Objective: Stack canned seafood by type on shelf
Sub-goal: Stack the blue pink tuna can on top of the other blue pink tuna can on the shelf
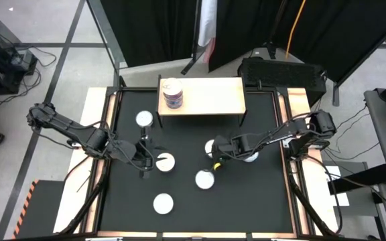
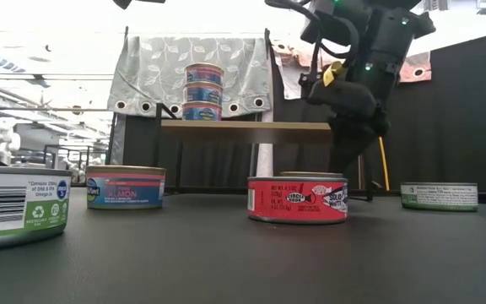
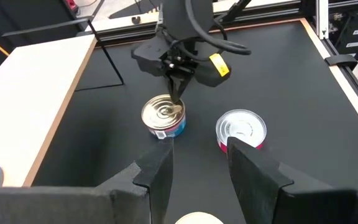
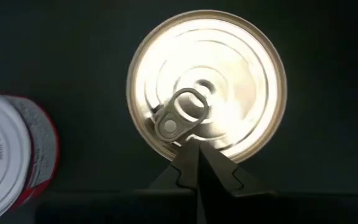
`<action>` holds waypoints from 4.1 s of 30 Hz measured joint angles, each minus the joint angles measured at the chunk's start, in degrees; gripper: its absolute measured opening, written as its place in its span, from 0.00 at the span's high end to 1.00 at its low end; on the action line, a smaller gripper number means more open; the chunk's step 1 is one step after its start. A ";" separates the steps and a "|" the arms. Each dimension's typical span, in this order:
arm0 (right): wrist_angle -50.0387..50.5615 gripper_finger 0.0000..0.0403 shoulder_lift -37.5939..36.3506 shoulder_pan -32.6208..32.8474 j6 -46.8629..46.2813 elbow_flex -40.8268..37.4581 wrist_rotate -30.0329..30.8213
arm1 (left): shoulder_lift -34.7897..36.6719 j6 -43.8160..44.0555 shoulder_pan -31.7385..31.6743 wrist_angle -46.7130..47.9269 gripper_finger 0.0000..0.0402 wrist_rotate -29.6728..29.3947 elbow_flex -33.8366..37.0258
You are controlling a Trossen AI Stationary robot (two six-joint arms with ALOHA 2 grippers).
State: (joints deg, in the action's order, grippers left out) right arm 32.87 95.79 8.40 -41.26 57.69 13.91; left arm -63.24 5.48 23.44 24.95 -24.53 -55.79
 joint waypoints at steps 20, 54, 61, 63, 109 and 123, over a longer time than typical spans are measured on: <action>0.99 1.00 -2.90 2.00 -2.97 -0.13 -0.56 | 0.00 0.07 0.00 -0.02 0.62 -0.02 0.00; 3.96 1.00 -0.85 2.26 -4.39 0.02 0.69 | 0.00 0.11 -0.02 -0.07 0.62 -0.02 0.00; 4.57 1.00 -0.76 2.59 -5.22 0.07 0.04 | 0.00 0.11 -0.02 -0.02 0.62 -0.02 0.00; 4.77 1.00 -0.74 3.02 -5.95 0.04 0.04 | 0.00 0.11 0.00 -0.02 0.62 -0.02 0.00; 6.67 0.44 -4.98 6.63 44.03 9.42 -11.51 | 0.02 0.99 -0.01 -0.59 0.62 0.28 -0.02; 6.87 0.33 -3.52 3.11 68.98 9.40 -16.76 | 0.02 1.24 -0.02 -0.44 0.62 0.28 -0.02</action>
State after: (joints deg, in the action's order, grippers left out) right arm 39.75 92.27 11.51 27.72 67.09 -2.85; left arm -63.22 6.72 23.42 24.51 -24.25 -55.81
